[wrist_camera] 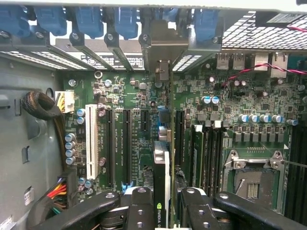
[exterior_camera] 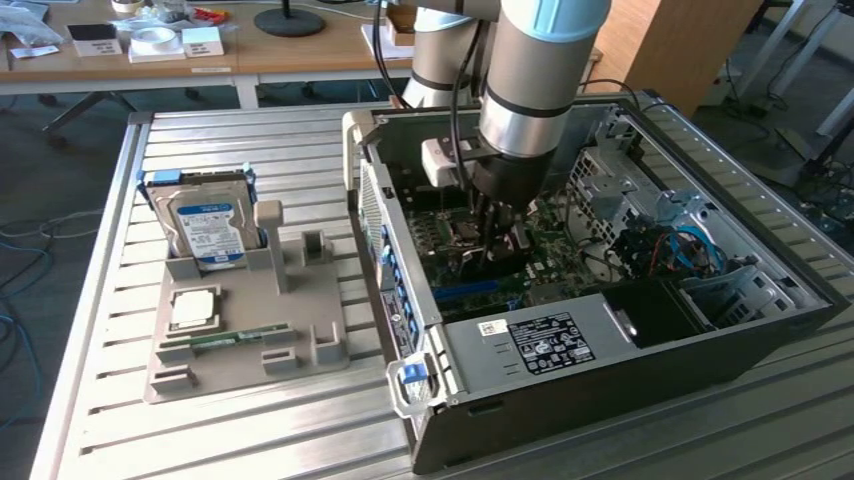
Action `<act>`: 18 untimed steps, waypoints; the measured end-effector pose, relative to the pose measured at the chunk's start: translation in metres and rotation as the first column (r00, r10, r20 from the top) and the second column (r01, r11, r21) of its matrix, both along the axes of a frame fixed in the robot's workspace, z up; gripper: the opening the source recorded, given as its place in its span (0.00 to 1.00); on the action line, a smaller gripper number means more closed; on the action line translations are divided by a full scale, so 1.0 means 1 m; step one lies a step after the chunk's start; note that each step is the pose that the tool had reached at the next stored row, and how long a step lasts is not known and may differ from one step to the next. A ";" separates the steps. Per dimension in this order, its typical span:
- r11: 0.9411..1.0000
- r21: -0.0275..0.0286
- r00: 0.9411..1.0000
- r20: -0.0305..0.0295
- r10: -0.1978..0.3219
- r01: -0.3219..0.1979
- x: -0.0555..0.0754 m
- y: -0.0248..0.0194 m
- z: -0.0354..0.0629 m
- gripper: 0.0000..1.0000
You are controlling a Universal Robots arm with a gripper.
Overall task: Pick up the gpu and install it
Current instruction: 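Insert the gpu into the slot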
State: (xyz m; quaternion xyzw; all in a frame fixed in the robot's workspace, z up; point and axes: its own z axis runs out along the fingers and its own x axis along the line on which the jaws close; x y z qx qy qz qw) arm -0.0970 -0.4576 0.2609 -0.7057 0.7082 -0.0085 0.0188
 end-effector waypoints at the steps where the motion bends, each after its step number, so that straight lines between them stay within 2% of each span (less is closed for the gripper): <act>1: 1.000 0.000 1.000 0.000 0.000 0.000 0.000 0.0000 0.0000 0.27; 11: 1.000 0.000 1.000 0.000 -0.006 0.006 -0.002 -0.0002 -0.0051 0.27; 18: 1.000 0.000 1.000 0.000 -0.021 0.021 -0.002 -0.0020 -0.0075 0.27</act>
